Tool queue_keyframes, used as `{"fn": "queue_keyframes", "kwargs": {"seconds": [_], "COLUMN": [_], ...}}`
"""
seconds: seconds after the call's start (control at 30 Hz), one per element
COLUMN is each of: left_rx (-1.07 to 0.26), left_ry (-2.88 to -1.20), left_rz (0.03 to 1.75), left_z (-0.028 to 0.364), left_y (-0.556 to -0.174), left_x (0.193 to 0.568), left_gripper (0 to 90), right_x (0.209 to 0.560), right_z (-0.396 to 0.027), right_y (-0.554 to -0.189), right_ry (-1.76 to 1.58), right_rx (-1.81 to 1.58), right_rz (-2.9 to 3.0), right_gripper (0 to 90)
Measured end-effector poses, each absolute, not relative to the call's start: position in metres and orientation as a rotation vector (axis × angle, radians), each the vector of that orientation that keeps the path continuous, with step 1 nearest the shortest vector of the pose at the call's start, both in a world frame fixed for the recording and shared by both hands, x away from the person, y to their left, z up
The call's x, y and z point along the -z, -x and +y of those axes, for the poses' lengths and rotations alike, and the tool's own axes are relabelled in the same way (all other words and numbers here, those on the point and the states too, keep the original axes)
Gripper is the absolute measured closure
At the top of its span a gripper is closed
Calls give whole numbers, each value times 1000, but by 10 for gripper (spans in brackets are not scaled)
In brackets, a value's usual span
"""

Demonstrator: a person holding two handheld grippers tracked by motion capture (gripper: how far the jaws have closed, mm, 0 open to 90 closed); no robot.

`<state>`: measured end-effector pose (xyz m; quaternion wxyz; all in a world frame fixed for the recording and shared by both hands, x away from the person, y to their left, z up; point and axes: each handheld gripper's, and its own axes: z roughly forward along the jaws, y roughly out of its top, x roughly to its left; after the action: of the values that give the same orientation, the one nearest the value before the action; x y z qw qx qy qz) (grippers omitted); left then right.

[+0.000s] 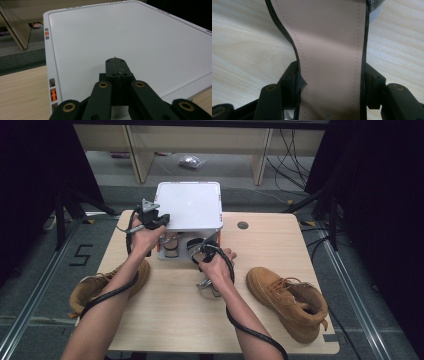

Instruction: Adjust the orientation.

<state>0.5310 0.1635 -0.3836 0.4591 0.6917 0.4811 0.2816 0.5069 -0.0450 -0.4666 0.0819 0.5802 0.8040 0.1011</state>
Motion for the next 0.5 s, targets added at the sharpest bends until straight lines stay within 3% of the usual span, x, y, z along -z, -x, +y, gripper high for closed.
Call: {"fn": "queue_keyframes", "kwargs": {"seconds": [0.27,0.5], "left_rx": [-693,-696], "left_ry": [-1706,-1711], "left_rz": [1184,1183], "left_z": [164,164], "left_y": [-531,-531], "left_x": [383,383], "left_gripper": [893,894], "right_x": [472,453], "right_z": [-41,-48], "right_y": [-509,-501], "right_ry": [-1723,-1615], "right_rx": [-312,-416], "right_rz": [2394,2418], "right_gripper": [420,320]}}
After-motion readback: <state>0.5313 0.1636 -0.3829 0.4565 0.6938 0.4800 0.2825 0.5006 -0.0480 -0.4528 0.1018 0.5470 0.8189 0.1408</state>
